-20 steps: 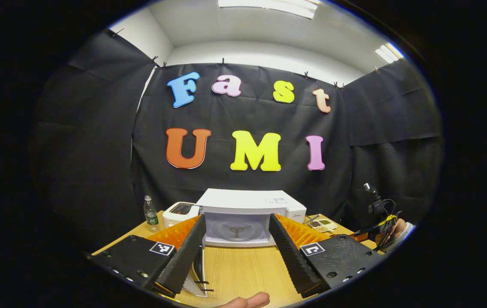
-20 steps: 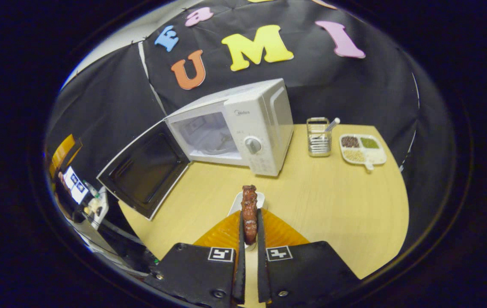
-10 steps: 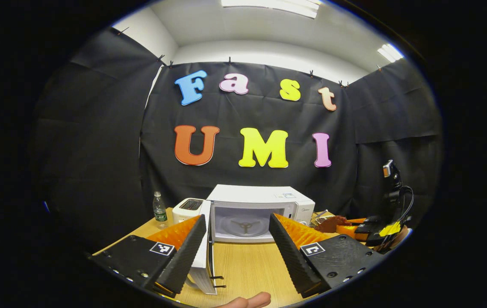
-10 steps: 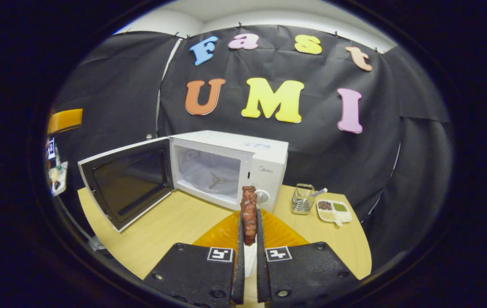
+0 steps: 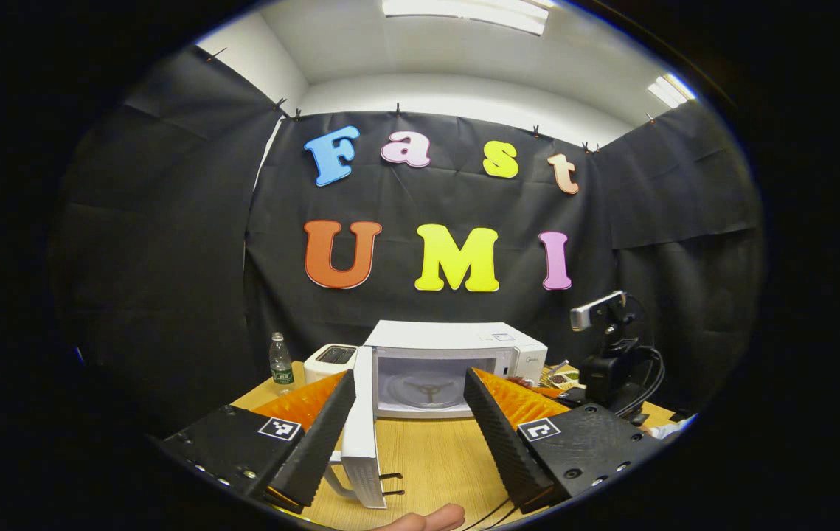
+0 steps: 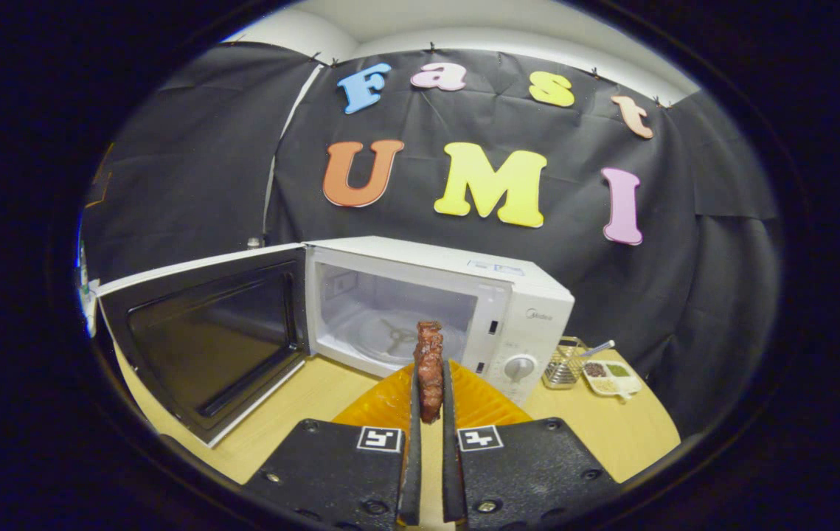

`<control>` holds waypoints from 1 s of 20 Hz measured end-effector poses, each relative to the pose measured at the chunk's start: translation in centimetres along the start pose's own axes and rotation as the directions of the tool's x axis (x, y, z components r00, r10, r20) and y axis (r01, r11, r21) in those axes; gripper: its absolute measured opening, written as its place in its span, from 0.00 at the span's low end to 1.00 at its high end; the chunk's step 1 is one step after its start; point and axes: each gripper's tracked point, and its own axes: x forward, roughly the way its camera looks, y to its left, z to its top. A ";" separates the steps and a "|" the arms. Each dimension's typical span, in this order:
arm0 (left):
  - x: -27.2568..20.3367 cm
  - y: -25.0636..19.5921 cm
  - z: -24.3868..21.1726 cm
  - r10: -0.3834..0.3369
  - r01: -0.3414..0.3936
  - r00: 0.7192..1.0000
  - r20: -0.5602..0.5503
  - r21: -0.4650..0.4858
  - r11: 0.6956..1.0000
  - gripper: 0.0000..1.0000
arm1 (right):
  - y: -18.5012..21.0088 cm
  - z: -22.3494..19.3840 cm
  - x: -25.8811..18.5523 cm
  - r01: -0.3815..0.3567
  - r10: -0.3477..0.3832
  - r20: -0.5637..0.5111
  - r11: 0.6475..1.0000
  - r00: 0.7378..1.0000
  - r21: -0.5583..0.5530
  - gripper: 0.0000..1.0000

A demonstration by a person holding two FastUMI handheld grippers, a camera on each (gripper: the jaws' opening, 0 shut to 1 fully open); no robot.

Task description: Open the microwave oven with the left hand, put the food in, and close the microwave oven.

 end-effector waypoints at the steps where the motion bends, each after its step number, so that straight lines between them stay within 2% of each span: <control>1: 0.1 0.5 0.0 0.006 -0.006 1.000 -0.001 -0.003 1.000 0.91 | 0.6 0.2 1.2 0.005 -0.005 0.002 1.000 1.000 0.021 0.14; 6: 1.5 2.6 -0.9 0.040 -0.040 0.999 -0.025 -0.001 0.999 0.91 | 3.0 -0.7 7.3 -0.010 0.015 -0.030 0.985 0.999 0.171 0.14; 8: 2.0 3.3 -1.2 0.048 -0.049 0.998 -0.034 -0.003 0.999 0.91 | 3.8 -0.9 9.6 -0.022 0.032 -0.037 0.967 0.999 0.255 0.14; 10: 2.4 3.7 -1.6 0.050 -0.051 0.998 -0.045 -0.010 0.999 0.91 | 3.8 -0.8 11.4 -0.016 0.025 -0.022 0.932 0.999 0.363 0.14; 13: 3.1 4.4 -2.0 0.059 -0.060 0.997 -0.057 -0.007 0.998 0.91 | 3.8 -0.1 14.1 0.002 -0.016 0.021 0.831 1.000 0.556 0.14; 15: 3.4 4.8 -2.4 0.052 -0.054 0.996 -0.072 -0.026 0.998 0.91 | 3.4 0.5 15.9 0.025 -0.072 0.047 0.761 0.996 0.648 0.14; 17: 3.4 4.9 -2.4 0.038 -0.042 0.996 -0.079 -0.048 0.998 0.91 | 3.2 0.9 17.7 0.020 -0.105 0.069 0.670 0.992 0.743 0.14; 18: 3.5 5.2 -2.4 0.038 -0.042 0.996 -0.081 -0.052 0.998 0.91 | 3.3 0.8 18.8 0.017 -0.117 0.073 0.630 0.990 0.777 0.14; 20: 3.4 5.6 -2.4 0.047 -0.051 0.996 -0.077 -0.056 0.997 0.91 | 3.7 -0.4 20.8 0.040 -0.135 0.047 0.573 0.990 0.818 0.14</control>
